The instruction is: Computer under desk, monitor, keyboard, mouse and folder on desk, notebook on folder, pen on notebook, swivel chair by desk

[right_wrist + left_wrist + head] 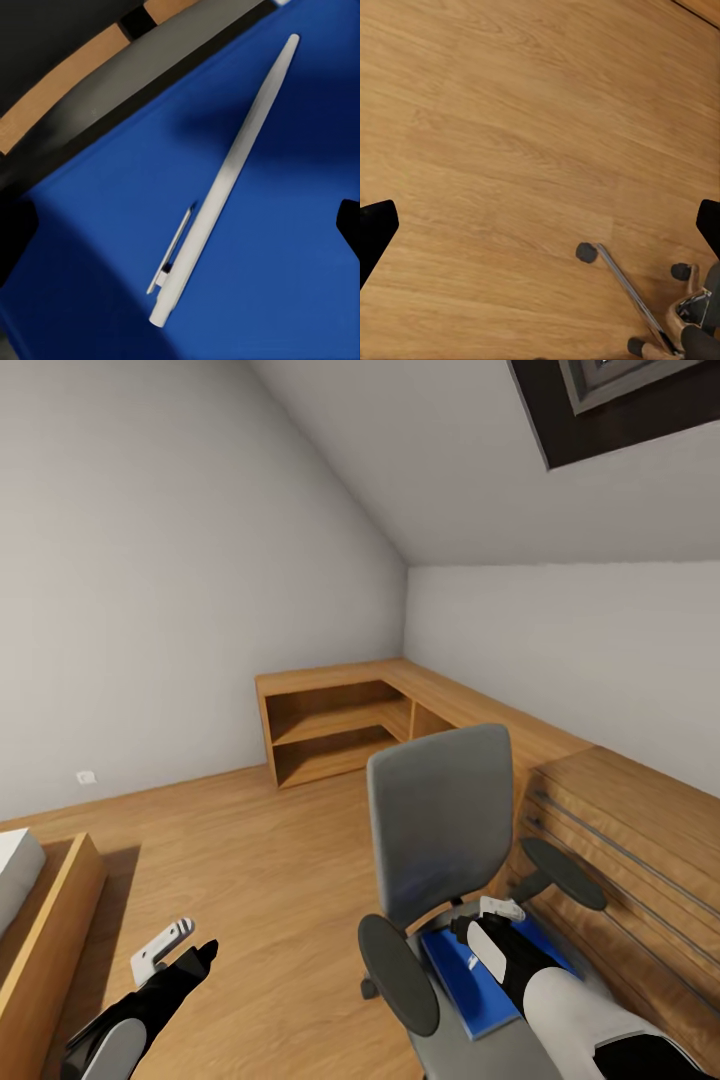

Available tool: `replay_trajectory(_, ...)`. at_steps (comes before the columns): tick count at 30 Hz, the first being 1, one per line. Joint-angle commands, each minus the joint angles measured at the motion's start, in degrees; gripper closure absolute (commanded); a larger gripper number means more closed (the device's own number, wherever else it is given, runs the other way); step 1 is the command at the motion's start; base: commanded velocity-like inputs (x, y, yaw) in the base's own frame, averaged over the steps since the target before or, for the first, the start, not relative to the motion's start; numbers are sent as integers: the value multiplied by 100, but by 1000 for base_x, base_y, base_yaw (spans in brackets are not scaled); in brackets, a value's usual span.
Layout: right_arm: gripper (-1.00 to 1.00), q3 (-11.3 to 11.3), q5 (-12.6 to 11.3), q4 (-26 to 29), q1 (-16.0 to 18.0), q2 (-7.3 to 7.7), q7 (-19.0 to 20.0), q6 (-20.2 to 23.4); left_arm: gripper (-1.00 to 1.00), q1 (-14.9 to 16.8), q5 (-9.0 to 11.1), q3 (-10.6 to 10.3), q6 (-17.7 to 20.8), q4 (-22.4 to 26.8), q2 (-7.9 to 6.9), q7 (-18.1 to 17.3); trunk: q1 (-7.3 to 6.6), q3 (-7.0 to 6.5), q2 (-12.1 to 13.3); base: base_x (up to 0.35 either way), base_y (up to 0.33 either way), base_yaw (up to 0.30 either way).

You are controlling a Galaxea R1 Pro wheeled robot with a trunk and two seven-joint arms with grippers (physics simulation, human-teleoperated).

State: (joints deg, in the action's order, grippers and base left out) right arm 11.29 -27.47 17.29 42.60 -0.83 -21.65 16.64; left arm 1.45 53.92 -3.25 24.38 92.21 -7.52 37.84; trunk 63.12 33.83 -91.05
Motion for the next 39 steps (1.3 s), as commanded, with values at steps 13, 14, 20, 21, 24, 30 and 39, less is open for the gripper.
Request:
replay_trajectory(13,-100,49,-39,11,3,4,-41,33,-100,4,39,-9,5,8,-6,48,132,114,-245,0,0,0)
replay_trajectory(14,-100,49,-39,11,3,4,-41,33,-100,4,39,-9,3,8,-6,48,154,132,-286,0,0,0)
replay_trajectory(20,-100,49,-39,11,3,4,-41,33,-100,4,39,-9,-2,8,-5,48,264,222,-486,0,0,0)
replay_trajectory(21,-100,49,-39,11,3,4,-41,33,-100,4,39,-9,-2,8,-4,48,264,222,-486,0,0,0)
replay_trajectory(24,-100,49,-39,11,3,4,-41,33,-100,4,39,-9,-3,8,-4,48,264,222,-486,0,0,0)
replay_trajectory(30,-100,49,-39,11,3,4,-41,33,-100,4,39,-9,-4,8,-4,48,352,294,-646,0,0,0)
replay_trajectory(39,-100,49,-39,11,3,4,-41,33,-100,4,39,-9,-4,8,-6,48,396,330,-727,0,0,0)
